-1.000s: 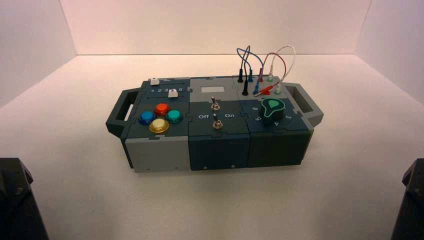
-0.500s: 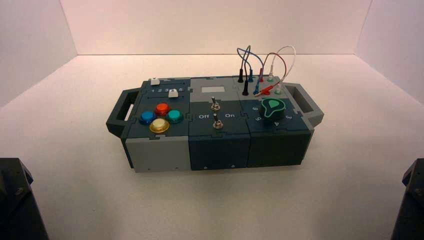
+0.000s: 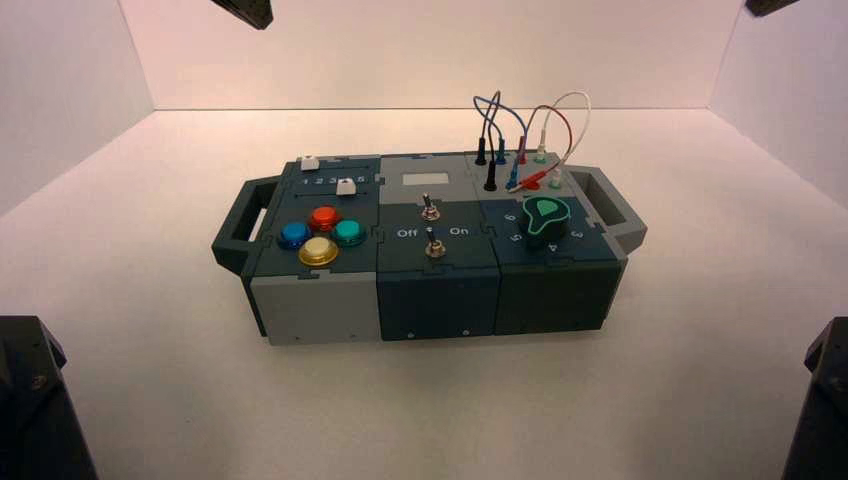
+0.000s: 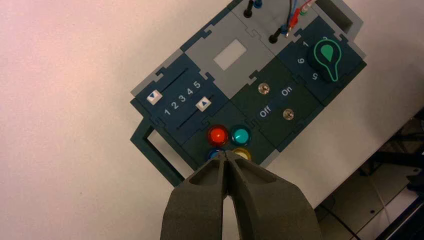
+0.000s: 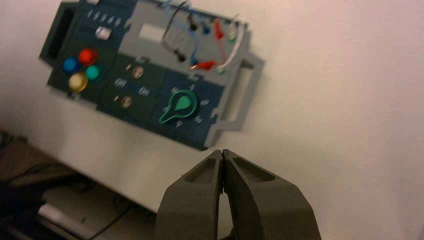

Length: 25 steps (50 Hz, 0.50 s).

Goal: Turn the knob to position 5.

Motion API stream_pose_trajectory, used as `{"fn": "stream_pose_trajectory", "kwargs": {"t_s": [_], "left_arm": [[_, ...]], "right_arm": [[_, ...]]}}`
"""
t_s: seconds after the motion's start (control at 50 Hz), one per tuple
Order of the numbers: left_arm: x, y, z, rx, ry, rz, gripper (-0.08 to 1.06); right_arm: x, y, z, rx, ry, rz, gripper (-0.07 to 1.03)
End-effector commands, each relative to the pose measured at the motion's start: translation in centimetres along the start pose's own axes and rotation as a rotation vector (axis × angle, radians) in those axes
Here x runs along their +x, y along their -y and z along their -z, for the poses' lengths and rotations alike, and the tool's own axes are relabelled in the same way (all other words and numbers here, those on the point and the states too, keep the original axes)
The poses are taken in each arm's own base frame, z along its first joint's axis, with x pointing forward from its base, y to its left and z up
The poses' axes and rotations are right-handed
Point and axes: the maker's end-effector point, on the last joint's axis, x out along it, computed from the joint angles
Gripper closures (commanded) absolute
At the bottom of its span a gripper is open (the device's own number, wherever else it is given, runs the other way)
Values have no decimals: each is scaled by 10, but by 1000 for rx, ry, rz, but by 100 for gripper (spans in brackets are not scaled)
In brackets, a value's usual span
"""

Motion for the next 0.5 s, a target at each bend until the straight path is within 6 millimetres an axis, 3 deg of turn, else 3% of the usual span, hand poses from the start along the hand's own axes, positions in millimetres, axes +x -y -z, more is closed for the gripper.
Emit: {"fn": "stream_pose_trajectory", "kwargs": {"t_s": [0.02,0.28,0.5], "left_arm": [[-4,7,-10,25,14,13,101],[8,19,-6,51,-35,37,101],[15,20,-5,49,-56,41,101]], "right_arm": [[3,-8,-2,-23,-29,-30,99],[15,-14,14,-18,-135,-65,99],[33,-35,35,-54,-261,-141,99]]}}
